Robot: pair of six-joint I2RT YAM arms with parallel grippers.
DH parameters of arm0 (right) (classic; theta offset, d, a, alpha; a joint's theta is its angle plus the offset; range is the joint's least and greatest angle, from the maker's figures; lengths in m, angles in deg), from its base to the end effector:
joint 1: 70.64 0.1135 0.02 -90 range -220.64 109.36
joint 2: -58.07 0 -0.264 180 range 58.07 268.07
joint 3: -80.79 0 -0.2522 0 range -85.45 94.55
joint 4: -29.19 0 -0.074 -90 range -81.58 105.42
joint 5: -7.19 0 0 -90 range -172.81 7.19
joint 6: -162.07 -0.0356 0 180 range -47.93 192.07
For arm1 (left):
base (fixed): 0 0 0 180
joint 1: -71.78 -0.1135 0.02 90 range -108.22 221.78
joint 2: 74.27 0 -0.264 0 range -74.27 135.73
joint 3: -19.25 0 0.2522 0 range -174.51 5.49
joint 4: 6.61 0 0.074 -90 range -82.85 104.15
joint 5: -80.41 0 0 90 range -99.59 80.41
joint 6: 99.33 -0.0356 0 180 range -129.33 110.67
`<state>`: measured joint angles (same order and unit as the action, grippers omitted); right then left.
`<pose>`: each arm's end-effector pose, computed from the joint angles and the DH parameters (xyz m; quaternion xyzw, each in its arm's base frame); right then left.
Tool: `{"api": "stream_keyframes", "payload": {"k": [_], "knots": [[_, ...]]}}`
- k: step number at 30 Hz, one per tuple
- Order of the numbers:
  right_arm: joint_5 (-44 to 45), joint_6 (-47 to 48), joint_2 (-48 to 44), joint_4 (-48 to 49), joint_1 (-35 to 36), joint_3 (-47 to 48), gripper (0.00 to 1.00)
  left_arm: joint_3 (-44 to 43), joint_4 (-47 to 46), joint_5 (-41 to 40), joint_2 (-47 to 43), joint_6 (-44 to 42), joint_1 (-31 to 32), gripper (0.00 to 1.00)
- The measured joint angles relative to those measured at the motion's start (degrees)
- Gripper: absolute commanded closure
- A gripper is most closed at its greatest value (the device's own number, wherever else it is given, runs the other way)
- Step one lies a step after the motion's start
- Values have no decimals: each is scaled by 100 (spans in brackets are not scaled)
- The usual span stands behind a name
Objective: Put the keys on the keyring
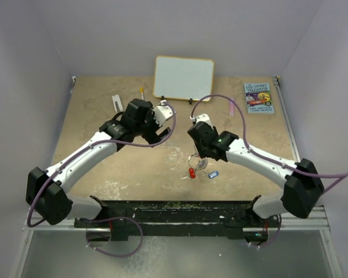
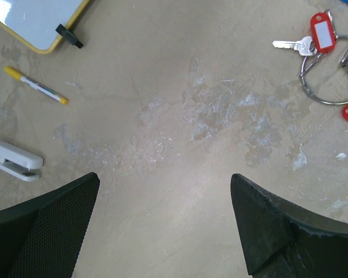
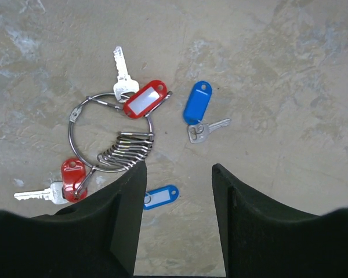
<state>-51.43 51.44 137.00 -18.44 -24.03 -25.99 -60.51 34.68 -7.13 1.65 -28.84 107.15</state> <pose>0.2076 0.1926 0.2638 -0.1226 0.9096 -0.0461 0.3943 0.2392 -0.1717 0.3198 0.4215 0.7912 -0.0801 0.4357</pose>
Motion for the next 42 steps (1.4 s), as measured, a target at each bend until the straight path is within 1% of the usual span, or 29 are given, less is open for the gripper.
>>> {"api": "stream_keyframes", "payload": {"k": [5, 9, 13, 21, 24, 29, 35, 40, 42], "knots": [[-197, -245, 802, -295, 0, 417, 43, -11, -2, -372, 227, 68, 2, 3], [-275, -820, 1519, -708, 0, 914, 45, -79, -94, -774, 227, 72, 2, 2], [-426, -1456, 1978, -896, 0, 1158, 45, -57, -374, -1233, 227, 114, 2, 3], [-706, -2236, 2240, -1056, 13, 1222, 47, 170, -905, -2133, 216, 249, 0, 2], [-767, -2393, 2365, -1071, 26, 1220, 48, 229, -1014, -2297, 138, 247, -11, 2], [-841, -2590, 2459, -1106, 33, 1196, 50, 411, -1097, -2422, -166, 238, -11, 2], [-841, -2855, 2549, -1180, 37, 1189, 54, 533, -1196, -2437, -282, 227, -13, 2], [-844, -2964, 2911, -1246, 37, 1213, 55, 662, -1300, -2437, -295, 192, -13, 2], [-841, -3003, 2940, -1274, 37, 1270, 57, 691, -1311, -2437, -297, 190, -13, 2]]}}
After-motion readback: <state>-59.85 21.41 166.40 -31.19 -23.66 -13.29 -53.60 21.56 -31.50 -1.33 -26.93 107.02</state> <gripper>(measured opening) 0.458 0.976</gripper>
